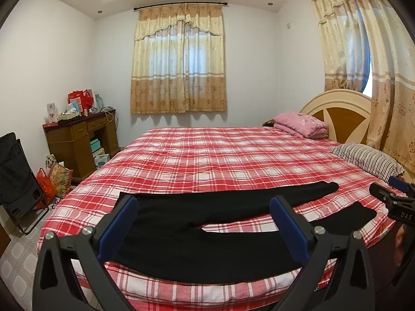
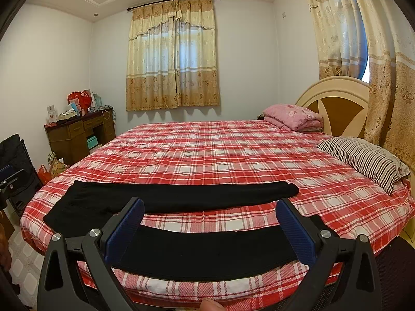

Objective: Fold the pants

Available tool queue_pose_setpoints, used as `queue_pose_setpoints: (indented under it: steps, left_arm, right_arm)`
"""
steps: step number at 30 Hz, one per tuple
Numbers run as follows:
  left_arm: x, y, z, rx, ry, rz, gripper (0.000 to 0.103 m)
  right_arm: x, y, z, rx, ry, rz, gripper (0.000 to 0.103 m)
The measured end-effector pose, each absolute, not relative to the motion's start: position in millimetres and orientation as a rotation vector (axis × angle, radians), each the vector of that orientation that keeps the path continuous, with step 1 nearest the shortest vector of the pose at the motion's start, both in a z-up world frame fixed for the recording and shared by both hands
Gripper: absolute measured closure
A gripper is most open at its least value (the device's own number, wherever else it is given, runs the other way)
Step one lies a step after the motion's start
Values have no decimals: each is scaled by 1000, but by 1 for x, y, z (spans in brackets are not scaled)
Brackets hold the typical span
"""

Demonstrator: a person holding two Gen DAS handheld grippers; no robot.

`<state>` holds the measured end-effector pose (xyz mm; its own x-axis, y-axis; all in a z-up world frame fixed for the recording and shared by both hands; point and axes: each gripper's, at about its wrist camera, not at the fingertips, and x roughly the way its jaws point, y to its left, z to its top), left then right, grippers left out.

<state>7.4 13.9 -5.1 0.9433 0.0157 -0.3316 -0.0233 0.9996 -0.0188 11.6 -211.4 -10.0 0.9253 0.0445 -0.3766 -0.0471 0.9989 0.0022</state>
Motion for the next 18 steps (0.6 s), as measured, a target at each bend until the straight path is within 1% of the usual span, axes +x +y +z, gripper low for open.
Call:
queue_pose_setpoints:
  steps: [18]
  left_arm:
    - [9,19,-5,-27,338,23,0]
  right_arm:
    - [12,-209,-10,-11,387,47,1]
